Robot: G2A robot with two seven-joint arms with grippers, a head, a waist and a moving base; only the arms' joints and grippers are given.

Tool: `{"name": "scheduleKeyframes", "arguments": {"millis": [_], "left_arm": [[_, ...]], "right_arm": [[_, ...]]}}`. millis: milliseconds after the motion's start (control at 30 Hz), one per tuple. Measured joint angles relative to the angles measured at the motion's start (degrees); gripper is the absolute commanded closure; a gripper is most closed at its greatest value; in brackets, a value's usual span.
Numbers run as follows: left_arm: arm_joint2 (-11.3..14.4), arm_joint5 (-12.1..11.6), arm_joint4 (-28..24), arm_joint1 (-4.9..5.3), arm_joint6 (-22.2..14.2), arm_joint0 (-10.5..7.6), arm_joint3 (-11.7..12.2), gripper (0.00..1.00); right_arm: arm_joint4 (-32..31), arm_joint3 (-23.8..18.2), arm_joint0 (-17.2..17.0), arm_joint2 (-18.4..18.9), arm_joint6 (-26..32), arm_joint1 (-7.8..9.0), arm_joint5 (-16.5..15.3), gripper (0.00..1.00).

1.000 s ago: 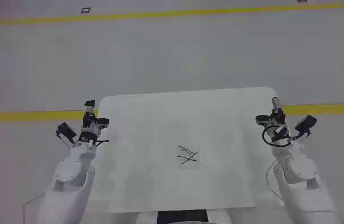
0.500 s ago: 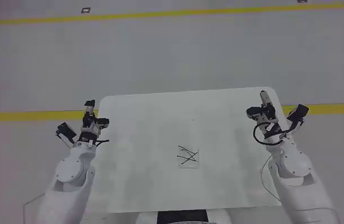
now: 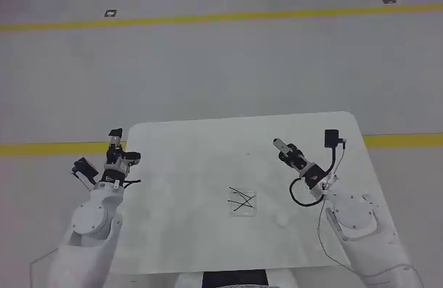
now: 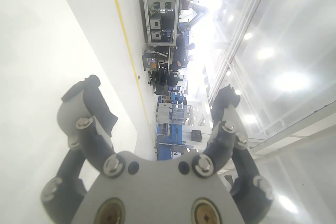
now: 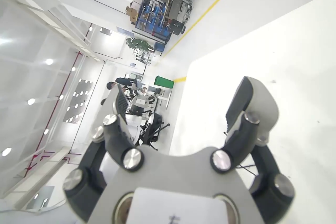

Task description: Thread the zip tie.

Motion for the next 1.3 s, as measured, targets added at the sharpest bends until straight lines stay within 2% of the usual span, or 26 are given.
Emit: {"name": "scheduleKeyframes", "arguments": {"millis": [333,400,467,533,667,1100,1200,1300], "left_arm": [[0.00,0.00,0.00,0.00,0.00,0.00,0.00,0.00],[0.00,0.00,0.00,0.00,0.00,0.00,0.00,0.00],[0.00,0.00,0.00,0.00,0.00,0.00,0.00,0.00],[0.00,0.00,0.00,0.00,0.00,0.00,0.00,0.00],[0.00,0.00,0.00,0.00,0.00,0.00,0.00,0.00],[0.00,0.00,0.00,0.00,0.00,0.00,0.00,0.00],[0.00,0.00,0.00,0.00,0.00,0.00,0.00,0.00],[0.00,0.00,0.00,0.00,0.00,0.00,0.00,0.00]], "right_arm": [[-0.37,-0.40,0.37,-0.38,0.35,0.16,-0.23,0.00],[-4.53,-1.56,3.23,-2.76,4.26,0.42,0.05,0.00],[-11.81,-1.21,5.89,-4.81,8.76,0.40,1.14,0.00],[-16.50,-0.50,7.42,-6.75,11.78,0.34,1.88,0.00],[-21.33,0.43,9.26,-9.42,16.91,0.43,2.94,0.00],[-21.22,0.36,9.40,-9.85,17.88,0.46,2.32,0.00],[-25.79,-0.36,11.78,-12.57,21.20,0.59,0.33,0.00],[-32.72,0.61,14.15,-15.52,23.10,0.30,1.04,0.00]]}}
